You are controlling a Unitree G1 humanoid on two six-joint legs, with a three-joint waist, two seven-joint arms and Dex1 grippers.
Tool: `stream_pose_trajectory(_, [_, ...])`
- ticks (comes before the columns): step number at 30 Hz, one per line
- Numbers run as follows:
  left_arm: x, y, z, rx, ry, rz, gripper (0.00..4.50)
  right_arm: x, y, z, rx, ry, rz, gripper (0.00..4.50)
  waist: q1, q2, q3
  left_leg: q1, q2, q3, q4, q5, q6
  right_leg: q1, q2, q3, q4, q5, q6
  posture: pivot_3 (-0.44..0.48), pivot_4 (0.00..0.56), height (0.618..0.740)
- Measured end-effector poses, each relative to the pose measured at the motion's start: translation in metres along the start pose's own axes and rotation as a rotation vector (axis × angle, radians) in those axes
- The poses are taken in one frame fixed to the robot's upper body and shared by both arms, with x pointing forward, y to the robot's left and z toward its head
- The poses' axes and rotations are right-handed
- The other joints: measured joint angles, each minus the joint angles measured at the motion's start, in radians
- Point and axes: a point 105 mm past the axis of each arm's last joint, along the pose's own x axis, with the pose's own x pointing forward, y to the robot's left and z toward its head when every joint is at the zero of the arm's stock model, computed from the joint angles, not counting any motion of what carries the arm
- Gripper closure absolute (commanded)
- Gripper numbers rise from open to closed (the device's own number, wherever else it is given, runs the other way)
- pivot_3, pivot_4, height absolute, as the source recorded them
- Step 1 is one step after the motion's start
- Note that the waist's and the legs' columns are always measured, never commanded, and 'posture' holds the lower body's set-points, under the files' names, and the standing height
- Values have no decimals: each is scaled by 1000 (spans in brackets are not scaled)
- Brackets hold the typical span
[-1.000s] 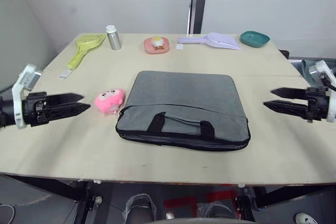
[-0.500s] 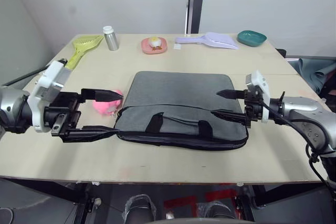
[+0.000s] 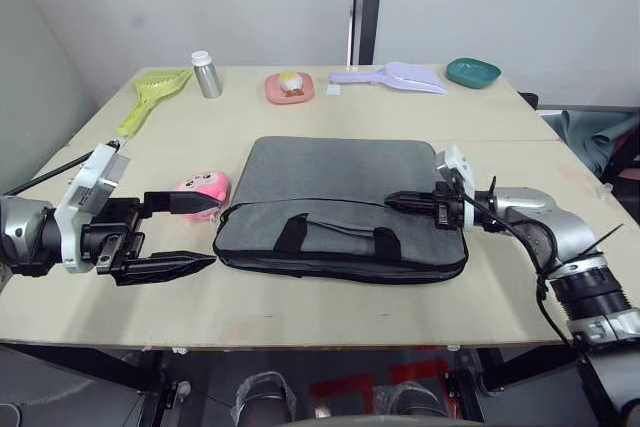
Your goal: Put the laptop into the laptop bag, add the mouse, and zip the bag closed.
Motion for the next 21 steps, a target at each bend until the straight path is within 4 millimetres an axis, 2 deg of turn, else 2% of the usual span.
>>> stream_pose_trajectory(3, [3,3,1,2,-4,-7,0,18,7,-6,2,11,59,4476,1,0,0,0,0,0,0,1,1,0,0,0,0,0,0,0,150,740])
stream_pose_trajectory(6, [4,4,2,2,-5,-3,0,25,6,-19,11,52,60,4476,3,0,0,-1,0,0,1,1,1,0,0,0,0,0,-1,0,150,740])
stream_pose_trajectory(12, [8,8,3,-1,-6,11,0,19,-4,-38,6,94,25,4476,2,-5,-5,5,0,0,1,-1,-1,5,0,0,1,0,-1,0,150,740])
stream_pose_trajectory(21, [16,13,8,-8,-8,13,0,17,-5,-56,-29,147,18,4476,1,-10,-27,8,0,-1,1,-1,-2,11,0,0,0,0,-1,0,150,740])
